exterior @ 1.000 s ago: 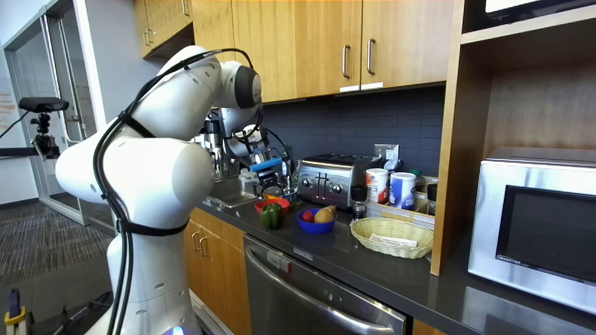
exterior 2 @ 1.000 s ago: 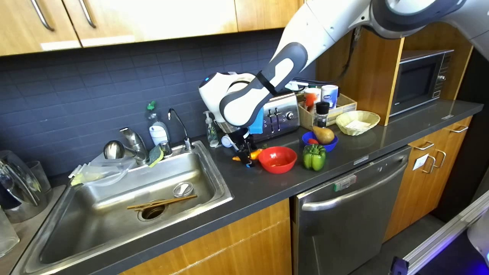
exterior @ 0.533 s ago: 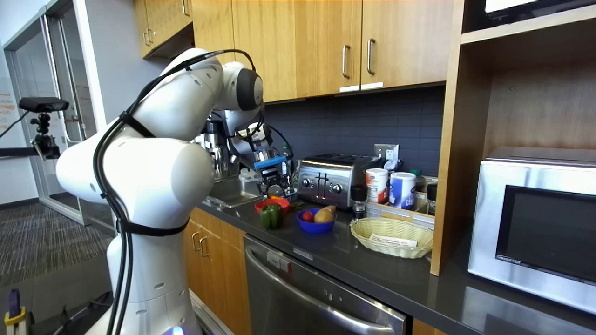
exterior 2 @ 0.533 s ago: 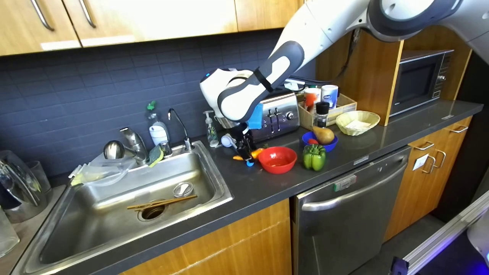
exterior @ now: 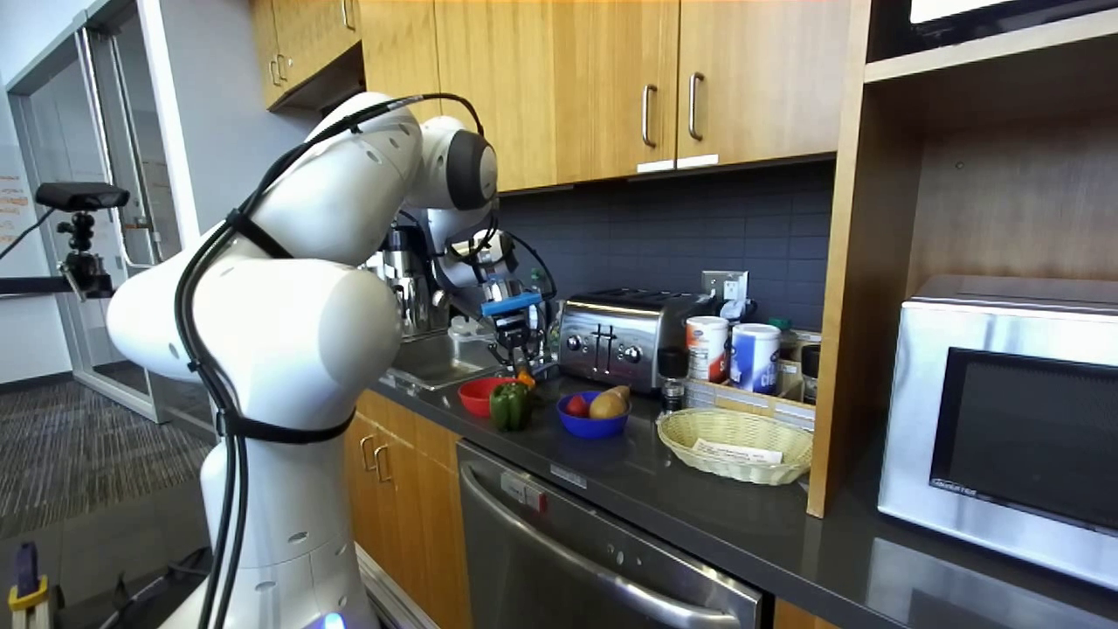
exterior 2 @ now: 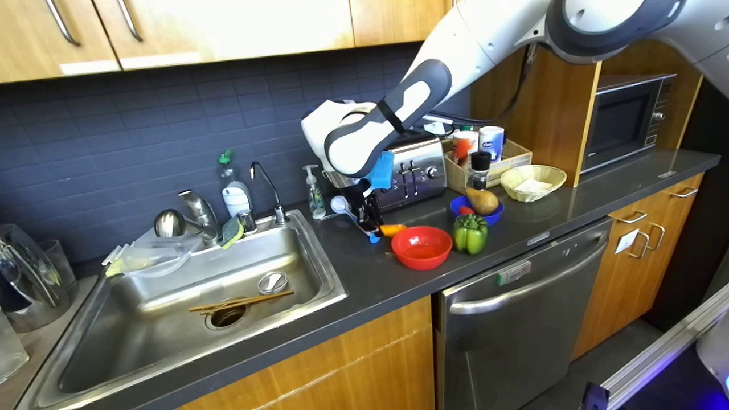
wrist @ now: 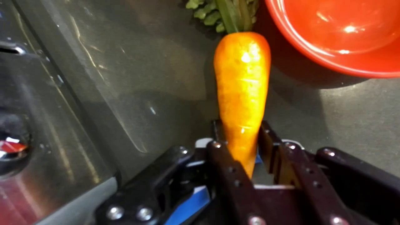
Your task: Pick up the green pepper toy and put it on the kitchen counter
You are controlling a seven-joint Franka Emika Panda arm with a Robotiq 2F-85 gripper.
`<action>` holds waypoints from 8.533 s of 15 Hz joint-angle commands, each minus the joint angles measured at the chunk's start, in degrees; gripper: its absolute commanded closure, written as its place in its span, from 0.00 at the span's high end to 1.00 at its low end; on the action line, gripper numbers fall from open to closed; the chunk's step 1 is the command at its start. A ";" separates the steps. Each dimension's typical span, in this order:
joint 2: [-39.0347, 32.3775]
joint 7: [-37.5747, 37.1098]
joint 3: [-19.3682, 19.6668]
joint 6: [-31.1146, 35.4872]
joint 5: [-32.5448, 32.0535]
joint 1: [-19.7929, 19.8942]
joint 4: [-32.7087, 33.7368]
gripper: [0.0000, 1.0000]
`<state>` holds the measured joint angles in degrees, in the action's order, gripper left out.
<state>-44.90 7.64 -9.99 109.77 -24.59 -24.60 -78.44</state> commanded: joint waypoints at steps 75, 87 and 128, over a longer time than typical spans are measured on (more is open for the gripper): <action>3.18 1.92 1.81 -1.41 -1.07 5.36 -4.69 1.00; 1.74 2.17 1.58 -2.00 -0.15 5.36 -5.84 0.39; 15.23 -15.87 1.55 -14.72 -2.41 -0.27 -13.66 0.13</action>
<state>-32.79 -4.28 -8.40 96.40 -26.82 -23.89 -88.27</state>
